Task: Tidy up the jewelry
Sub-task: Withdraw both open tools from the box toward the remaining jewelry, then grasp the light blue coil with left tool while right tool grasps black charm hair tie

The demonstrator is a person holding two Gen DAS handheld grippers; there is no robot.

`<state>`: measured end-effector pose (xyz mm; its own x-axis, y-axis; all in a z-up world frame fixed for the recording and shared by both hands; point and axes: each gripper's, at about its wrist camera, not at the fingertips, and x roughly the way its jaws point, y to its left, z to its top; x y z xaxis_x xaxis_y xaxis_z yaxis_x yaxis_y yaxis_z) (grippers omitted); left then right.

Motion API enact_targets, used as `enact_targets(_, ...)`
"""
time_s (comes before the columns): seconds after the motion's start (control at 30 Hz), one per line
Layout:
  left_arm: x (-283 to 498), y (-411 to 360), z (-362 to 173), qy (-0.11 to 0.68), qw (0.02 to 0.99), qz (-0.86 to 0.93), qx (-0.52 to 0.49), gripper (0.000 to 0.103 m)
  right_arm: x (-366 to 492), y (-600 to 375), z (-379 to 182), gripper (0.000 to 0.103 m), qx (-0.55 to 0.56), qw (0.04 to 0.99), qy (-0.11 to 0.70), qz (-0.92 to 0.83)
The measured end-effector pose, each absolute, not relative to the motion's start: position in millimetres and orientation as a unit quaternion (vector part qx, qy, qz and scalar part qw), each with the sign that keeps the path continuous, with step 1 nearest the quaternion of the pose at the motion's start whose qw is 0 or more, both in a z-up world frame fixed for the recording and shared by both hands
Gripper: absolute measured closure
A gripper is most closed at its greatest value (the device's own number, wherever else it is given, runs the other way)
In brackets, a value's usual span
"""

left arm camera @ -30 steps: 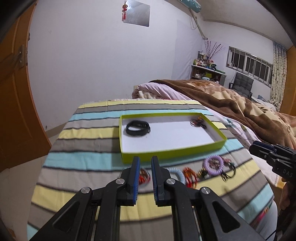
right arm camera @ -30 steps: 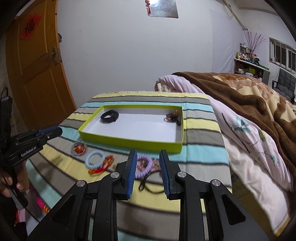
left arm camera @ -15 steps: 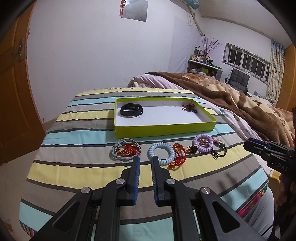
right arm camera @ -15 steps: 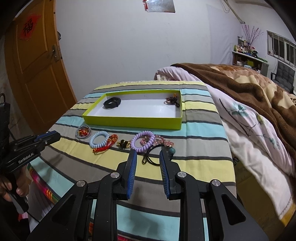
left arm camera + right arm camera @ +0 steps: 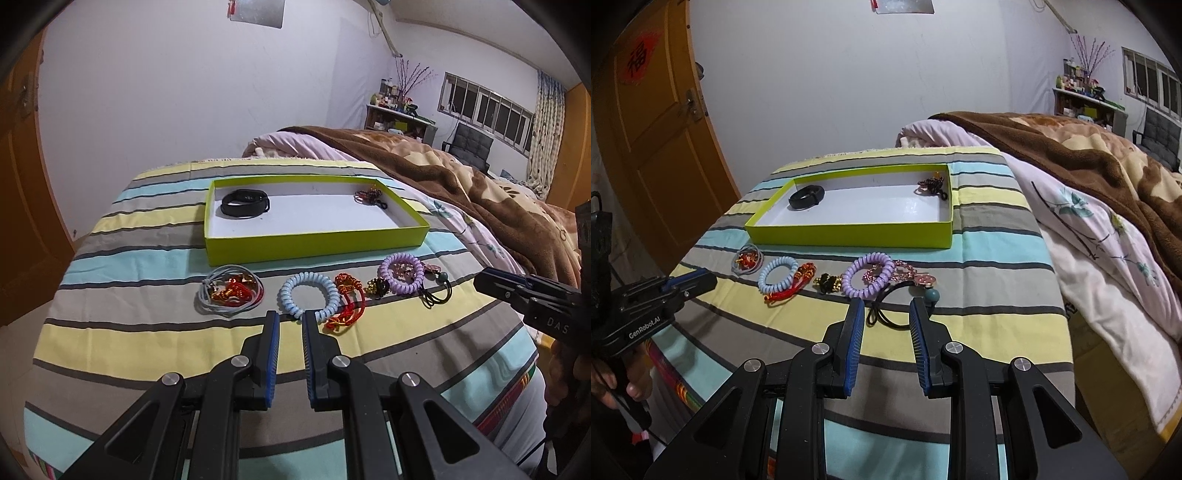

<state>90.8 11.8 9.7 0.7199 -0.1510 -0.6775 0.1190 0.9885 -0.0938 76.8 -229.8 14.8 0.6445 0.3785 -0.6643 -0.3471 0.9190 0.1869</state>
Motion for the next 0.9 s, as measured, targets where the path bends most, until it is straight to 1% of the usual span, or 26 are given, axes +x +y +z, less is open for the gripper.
enact_targets(0.4,131,4,-11,0.399,0.914,-0.067,-0.018,0.091,99,-230,4,0.077,0.018,0.904,0.384,0.186)
enact_targets(0.47,136,4,-14,0.403,0.913,-0.064,-0.018,0.09,103,-232,2,0.077,0.013,0.904,0.387,0.183)
enact_targets(0.53,140,3,-17,0.407,0.911,-0.064,-0.019,0.084,108,-232,-1,0.077,0.004,0.903,0.39,0.181)
enact_targets(0.57,142,2,-18,0.408,0.911,-0.064,-0.019,0.083,110,-232,-3,0.077,-0.002,0.902,0.393,0.179)
enact_targets(0.9,158,-5,-29,0.424,0.904,-0.059,-0.006,0.083,133,-224,-26,0.077,-0.045,0.885,0.431,0.17)
